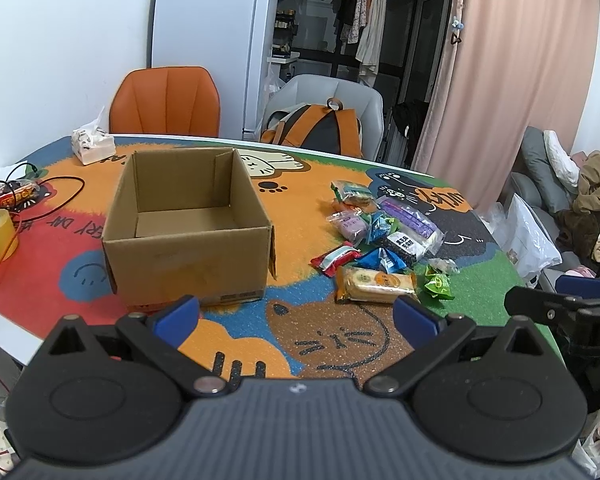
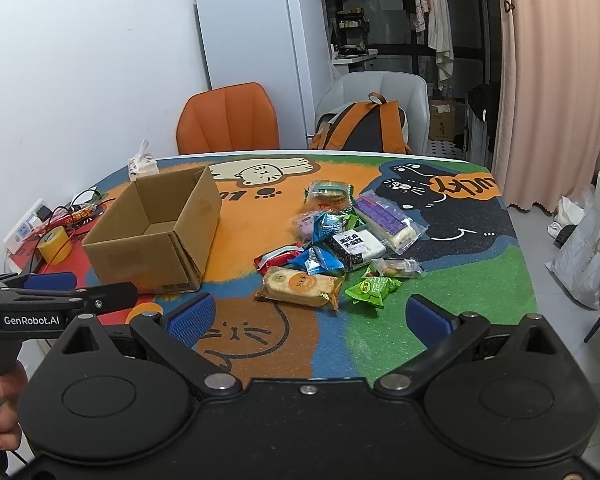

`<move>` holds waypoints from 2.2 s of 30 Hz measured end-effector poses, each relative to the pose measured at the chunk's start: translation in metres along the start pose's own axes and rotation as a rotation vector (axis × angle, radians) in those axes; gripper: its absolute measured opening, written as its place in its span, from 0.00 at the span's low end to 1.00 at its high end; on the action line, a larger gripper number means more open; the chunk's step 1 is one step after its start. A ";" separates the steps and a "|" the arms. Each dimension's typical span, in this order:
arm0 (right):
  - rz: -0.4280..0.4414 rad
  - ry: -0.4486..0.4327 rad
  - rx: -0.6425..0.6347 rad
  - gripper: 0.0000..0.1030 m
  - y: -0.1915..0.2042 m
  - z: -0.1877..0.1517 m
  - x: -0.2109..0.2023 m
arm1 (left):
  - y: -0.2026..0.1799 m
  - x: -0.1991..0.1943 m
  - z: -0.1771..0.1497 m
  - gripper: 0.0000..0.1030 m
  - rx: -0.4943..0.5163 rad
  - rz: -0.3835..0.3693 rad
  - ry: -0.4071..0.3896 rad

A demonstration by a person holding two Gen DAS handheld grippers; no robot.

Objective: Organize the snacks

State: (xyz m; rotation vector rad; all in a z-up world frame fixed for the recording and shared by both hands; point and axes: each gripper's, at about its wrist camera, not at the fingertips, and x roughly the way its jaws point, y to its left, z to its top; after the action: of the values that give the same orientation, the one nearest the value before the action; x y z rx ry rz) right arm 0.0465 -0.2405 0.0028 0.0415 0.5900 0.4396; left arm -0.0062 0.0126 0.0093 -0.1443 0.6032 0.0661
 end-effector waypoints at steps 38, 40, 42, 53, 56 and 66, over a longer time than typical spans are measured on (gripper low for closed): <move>0.045 0.002 0.047 1.00 -0.038 -0.025 0.060 | -0.010 0.051 -0.016 0.97 -0.025 -0.041 -0.030; 0.046 -0.002 0.048 0.99 -0.040 -0.025 0.065 | -0.011 0.056 -0.016 0.97 -0.034 -0.038 -0.037; 0.044 -0.007 0.040 0.94 -0.040 -0.026 0.069 | -0.012 0.063 -0.016 0.97 -0.037 -0.033 -0.034; 0.037 0.012 0.081 0.76 -0.055 -0.019 0.102 | -0.021 0.093 -0.013 0.95 -0.046 -0.042 -0.028; 0.035 0.021 0.091 0.75 -0.058 -0.018 0.112 | -0.023 0.098 -0.012 0.93 -0.047 -0.041 -0.035; 0.041 0.061 0.120 0.61 -0.066 -0.016 0.138 | -0.032 0.118 -0.006 0.90 -0.061 -0.052 -0.035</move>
State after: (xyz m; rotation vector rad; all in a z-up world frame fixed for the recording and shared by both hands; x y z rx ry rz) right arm 0.1657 -0.2447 -0.0941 0.1552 0.6763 0.4462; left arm 0.0911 -0.0175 -0.0588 -0.2170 0.5628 0.0367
